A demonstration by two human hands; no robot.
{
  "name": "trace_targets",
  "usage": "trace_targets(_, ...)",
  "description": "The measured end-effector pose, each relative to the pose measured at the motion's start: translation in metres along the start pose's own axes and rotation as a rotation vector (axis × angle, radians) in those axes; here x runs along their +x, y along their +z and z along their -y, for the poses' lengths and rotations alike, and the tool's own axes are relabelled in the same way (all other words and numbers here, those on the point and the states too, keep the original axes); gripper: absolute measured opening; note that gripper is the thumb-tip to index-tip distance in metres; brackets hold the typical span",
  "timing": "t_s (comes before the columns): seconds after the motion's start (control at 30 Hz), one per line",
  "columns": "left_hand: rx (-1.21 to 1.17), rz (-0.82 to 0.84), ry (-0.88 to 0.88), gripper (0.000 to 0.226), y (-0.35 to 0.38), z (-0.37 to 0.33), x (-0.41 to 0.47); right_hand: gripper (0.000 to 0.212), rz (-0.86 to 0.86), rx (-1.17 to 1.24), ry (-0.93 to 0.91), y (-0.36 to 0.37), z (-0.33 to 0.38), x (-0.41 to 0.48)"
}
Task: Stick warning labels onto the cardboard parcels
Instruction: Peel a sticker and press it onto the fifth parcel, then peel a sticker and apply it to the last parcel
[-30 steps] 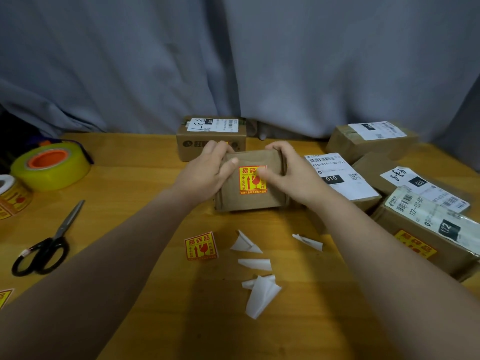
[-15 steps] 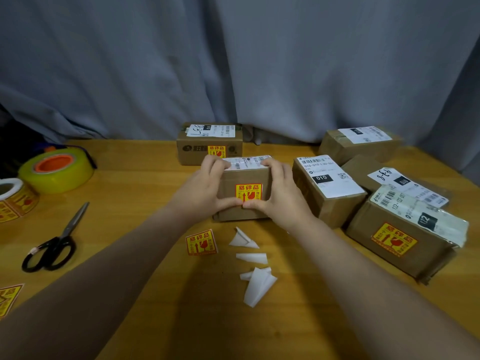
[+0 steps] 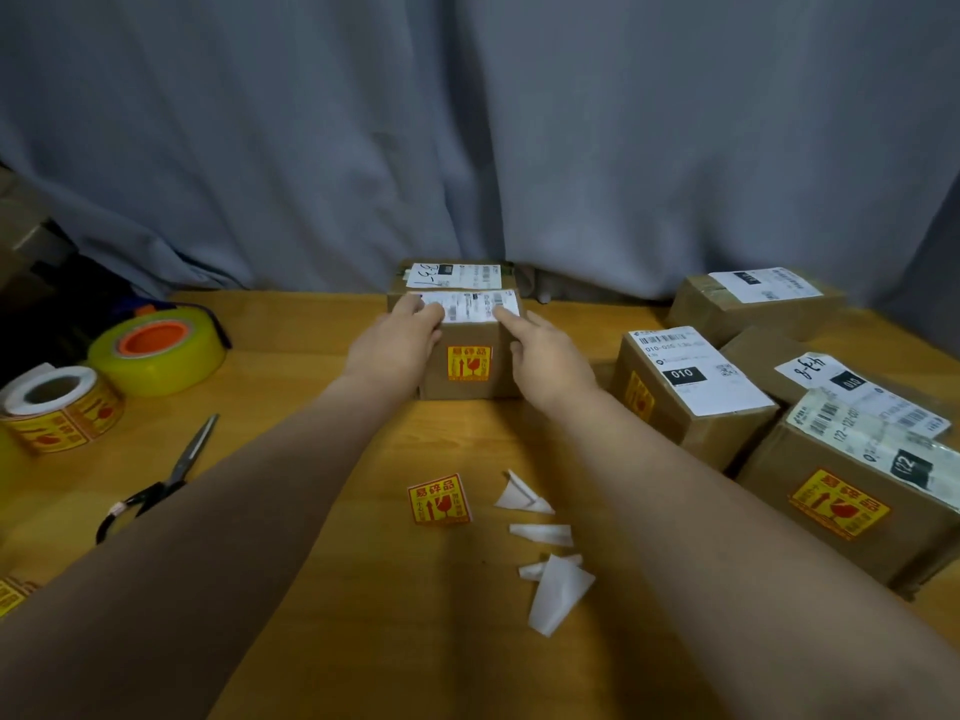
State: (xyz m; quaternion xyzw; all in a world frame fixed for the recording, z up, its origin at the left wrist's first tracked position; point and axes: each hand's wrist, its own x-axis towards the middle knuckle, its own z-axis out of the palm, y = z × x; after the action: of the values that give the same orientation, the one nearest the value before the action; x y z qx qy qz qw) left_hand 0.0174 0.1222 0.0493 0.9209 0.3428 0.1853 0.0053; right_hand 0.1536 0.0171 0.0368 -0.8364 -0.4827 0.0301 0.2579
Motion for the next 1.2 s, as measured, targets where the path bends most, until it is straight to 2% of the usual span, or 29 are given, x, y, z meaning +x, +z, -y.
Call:
trace_targets(0.1, 0.094, 0.033, -0.062, 0.036, 0.002, -0.002, 0.006, 0.066, 0.131, -0.082, 0.031, -0.003, 0.003, 0.001)
trace_targets(0.2, 0.176, -0.042, -0.044, 0.052, -0.002, -0.010, -0.005, 0.076, 0.127, -0.010, 0.000, -0.010, 0.000, -0.008)
trace_targets(0.27, 0.030, -0.123, -0.003, 0.056, -0.007, -0.017, -0.018, 0.082, 0.039, 0.057, -0.034, -0.014, -0.002, -0.020)
trace_targets(0.3, -0.084, -0.106, 0.016, 0.053, -0.010, -0.020, -0.025, 0.081, -0.001, 0.087, -0.056, -0.015, -0.004, -0.028)
trace_targets(0.37, -0.206, 0.095, 0.041, 0.050, -0.009, -0.024, -0.043, 0.072, -0.014, 0.133, -0.100, -0.014, -0.010, -0.047)
trace_targets(0.47, -0.040, 0.494, 0.012, 0.063, 0.005, -0.022, -0.072, 0.057, 0.069, 0.173, -0.097, -0.009, -0.023, -0.077)
trace_targets(0.53, -0.012, 0.593, -0.020, 0.065, 0.015, -0.019, -0.084, 0.051, 0.116, 0.209, -0.060, -0.003, -0.029, -0.093)
trace_targets(0.67, -0.162, 0.504, -0.074, 0.030, 0.021, -0.020, -0.096, 0.047, 0.136, 0.279, 0.005, 0.007, -0.035, -0.115)
trace_targets(0.73, -0.240, 0.442, -0.111, 0.022, 0.020, -0.023, -0.098, 0.045, 0.119, 0.303, 0.032, 0.008, -0.034, -0.122)
trace_targets(0.8, -0.405, 0.301, -0.162, 0.018, 0.016, -0.030, -0.097, 0.044, 0.073, 0.352, 0.034, 0.007, -0.028, -0.126)
trace_targets(0.9, -0.781, 0.031, -0.156, 0.009, 0.004, -0.053, -0.095, 0.048, 0.009, 0.666, 0.075, -0.001, -0.016, -0.130)
trace_targets(0.97, -0.988, -0.067, -0.117, 0.006, -0.004, -0.073, -0.095, 0.038, 0.033, 0.978, 0.140, -0.009, -0.008, -0.132)
trace_targets(1.07, -1.193, -0.115, -0.148, 0.011, -0.008, -0.094, -0.099, 0.007, -0.056, 1.216, 0.186, -0.018, -0.007, -0.134)
trace_targets(1.13, -1.274, -0.078, -0.166, 0.013, -0.009, -0.100, -0.104, 0.005, -0.148, 1.232, 0.182, -0.024, -0.011, -0.136)
trace_targets(1.2, -1.284, -0.012, -0.152, 0.017, -0.011, -0.101, -0.106, 0.011, -0.164, 1.173, 0.145, -0.029, -0.017, -0.138)
